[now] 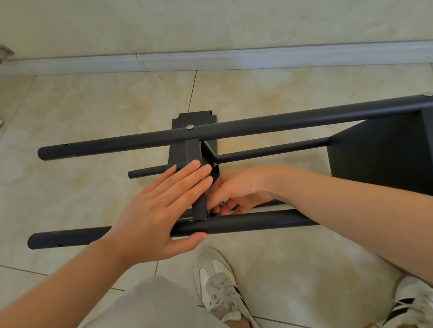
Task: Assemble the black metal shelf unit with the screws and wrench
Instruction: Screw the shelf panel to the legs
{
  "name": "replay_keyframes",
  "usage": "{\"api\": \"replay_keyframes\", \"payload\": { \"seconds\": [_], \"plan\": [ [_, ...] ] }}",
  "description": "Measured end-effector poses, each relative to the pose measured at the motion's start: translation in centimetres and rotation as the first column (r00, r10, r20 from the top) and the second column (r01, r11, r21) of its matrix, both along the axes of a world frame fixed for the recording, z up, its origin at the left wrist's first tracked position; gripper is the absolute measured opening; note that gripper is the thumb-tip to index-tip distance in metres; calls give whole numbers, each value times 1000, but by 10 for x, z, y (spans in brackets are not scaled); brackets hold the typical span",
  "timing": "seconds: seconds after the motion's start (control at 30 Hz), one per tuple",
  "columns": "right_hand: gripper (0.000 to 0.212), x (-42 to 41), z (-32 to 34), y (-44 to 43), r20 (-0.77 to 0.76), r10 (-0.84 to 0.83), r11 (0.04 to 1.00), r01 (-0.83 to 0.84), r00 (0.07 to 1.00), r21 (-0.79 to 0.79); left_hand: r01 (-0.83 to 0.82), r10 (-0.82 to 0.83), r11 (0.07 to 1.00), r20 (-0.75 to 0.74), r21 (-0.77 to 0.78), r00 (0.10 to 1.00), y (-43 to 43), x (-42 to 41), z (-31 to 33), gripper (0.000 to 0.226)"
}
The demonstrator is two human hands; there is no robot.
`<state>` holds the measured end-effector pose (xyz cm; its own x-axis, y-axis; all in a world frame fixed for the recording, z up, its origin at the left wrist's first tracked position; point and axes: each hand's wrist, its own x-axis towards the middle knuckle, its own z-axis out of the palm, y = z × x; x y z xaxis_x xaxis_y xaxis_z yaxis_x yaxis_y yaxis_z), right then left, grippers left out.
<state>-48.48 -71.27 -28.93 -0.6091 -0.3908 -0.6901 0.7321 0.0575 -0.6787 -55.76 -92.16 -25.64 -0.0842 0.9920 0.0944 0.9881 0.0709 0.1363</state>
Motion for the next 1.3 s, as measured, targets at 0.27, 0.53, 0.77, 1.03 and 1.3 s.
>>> {"api": "replay_keyframes", "payload": {
  "seconds": [0.27, 0.53, 0.77, 1.03, 1.3],
  "plan": [
    [13, 2, -2, 5, -12, 4, 1000, -3, 1000, 11, 0, 0, 1000, -4, -9, 1000, 0, -1, 0, 79],
    [21, -1, -2, 2, -8, -14, 1000, 14, 1000, -8, -3, 3, 1000, 4, 9, 1000, 1, 1, 1, 78],
    [26, 0, -3, 1, -12, -14, 999, 13, 1000, -35, -3, 3, 1000, -2, -4, 1000, 0, 0, 0, 79],
    [16, 2, -1, 1, -53, 33, 999, -34, 998, -16, -1, 1, 1000, 7, 6, 1000, 0, 0, 1, 78],
    [32, 4, -4, 3, -44, 26, 994, -30, 999, -103, 4, -4, 1000, 4, 5, 1000, 0, 1, 2, 77]
  ]
}}
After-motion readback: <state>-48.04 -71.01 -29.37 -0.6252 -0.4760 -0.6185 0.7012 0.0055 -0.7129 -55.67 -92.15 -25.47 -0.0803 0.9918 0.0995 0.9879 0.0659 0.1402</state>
